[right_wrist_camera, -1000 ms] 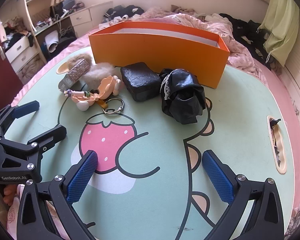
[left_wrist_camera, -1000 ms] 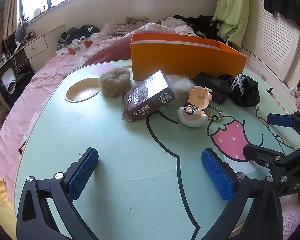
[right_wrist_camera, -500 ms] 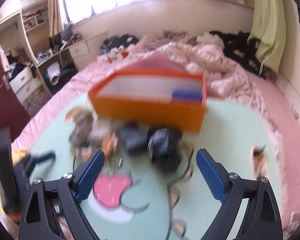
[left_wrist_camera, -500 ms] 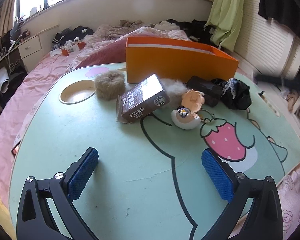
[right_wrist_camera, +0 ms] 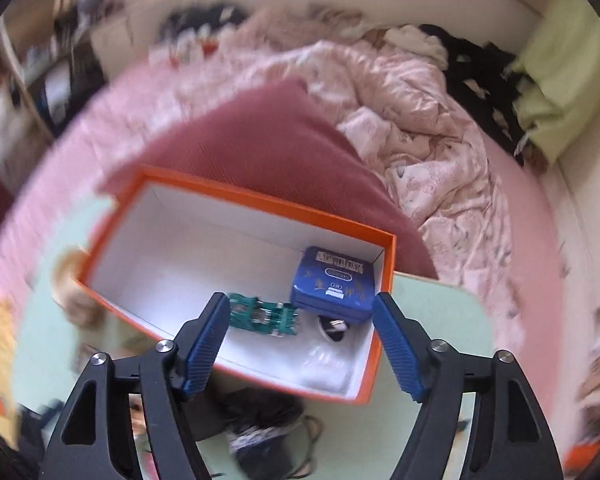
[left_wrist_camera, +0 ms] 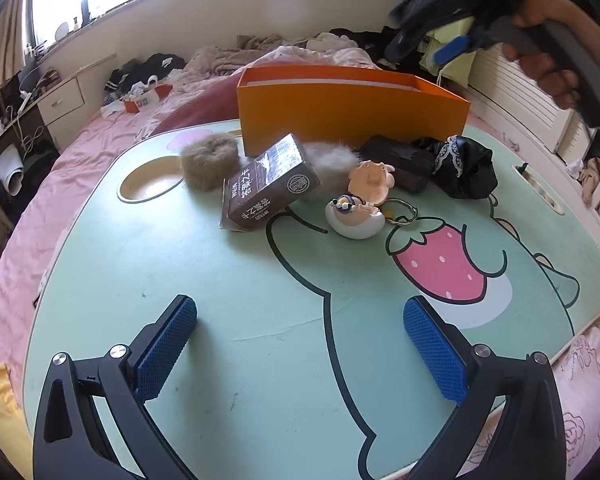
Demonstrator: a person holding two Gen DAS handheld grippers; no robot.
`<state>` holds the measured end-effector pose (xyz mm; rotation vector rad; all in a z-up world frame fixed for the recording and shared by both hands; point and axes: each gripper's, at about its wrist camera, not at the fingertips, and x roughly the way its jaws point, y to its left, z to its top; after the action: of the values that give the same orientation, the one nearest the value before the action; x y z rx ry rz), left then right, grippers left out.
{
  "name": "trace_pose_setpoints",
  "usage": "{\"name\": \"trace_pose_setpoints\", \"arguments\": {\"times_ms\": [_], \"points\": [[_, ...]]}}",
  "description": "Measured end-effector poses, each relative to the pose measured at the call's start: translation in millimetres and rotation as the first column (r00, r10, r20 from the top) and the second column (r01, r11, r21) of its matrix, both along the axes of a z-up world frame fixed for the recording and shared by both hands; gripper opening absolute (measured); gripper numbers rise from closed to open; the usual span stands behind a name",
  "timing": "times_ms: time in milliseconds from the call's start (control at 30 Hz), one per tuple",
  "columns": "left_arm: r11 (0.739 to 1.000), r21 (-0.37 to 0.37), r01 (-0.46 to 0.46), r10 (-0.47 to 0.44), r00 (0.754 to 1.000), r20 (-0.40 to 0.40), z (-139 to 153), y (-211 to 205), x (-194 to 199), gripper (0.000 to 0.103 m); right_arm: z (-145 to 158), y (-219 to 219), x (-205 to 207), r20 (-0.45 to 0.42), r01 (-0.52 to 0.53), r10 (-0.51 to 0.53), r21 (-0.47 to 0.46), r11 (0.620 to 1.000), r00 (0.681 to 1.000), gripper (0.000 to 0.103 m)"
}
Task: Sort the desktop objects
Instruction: 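Reach into the orange box and grasp the blue tin with the right gripper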
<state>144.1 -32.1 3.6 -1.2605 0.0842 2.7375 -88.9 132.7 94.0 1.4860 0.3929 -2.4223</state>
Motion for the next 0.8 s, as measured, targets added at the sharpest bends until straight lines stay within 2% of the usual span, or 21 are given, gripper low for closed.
{"name": "trace_pose_setpoints", "arguments": {"times_ms": [100,133,233,300,400,467,533,667,800], "points": [[1.0,0.004,0.004,-0.004,1.0,-0.012,0,-2,1,0.103,-21,-8,-7,0.048,-0.038,0.033,0.101,0.994,0.998,0.066],[1.0,0.004,0.005,-0.004,1.0,-0.016,1,-2,1,0.103,-26,-10,-9,0.052,-0.048,0.04,0.157,0.986,0.998,0.061],[1.0,0.007,0.007,-0.006,1.0,-0.024,0,-1,2,0.103,-31,-9,-13,0.032,-0.074,0.067,0.306,0.949,0.997,0.057],[1.0,0.008,0.006,-0.006,1.0,-0.027,0,-1,2,0.103,-36,-8,-13,0.084,-0.134,0.111,0.365,0.921,0.99,0.057],[1.0,0.009,0.007,-0.007,1.0,-0.03,0,0,3,0.103,-48,-10,-18,0.175,-0.232,0.175,0.398,0.887,0.969,0.058],[1.0,0.008,0.008,-0.008,0.999,-0.032,0,0,3,0.103,-55,-16,-23,0.194,-0.294,0.23,0.436,0.85,0.954,0.057],[1.0,0.01,0.008,-0.008,0.999,-0.033,0,0,4,0.103,-59,-20,-26,0.232,-0.343,0.266,0.419,0.841,0.936,0.057],[1.0,0.011,0.009,-0.009,0.999,-0.035,0,0,3,0.103,-58,-26,-31,0.263,-0.424,0.336,0.457,0.782,0.904,0.058],[1.0,0.012,0.011,-0.011,0.999,-0.037,-1,-1,4,0.103,-62,-24,-42,0.312,-0.456,0.344,0.445,0.771,0.886,0.058]]}}
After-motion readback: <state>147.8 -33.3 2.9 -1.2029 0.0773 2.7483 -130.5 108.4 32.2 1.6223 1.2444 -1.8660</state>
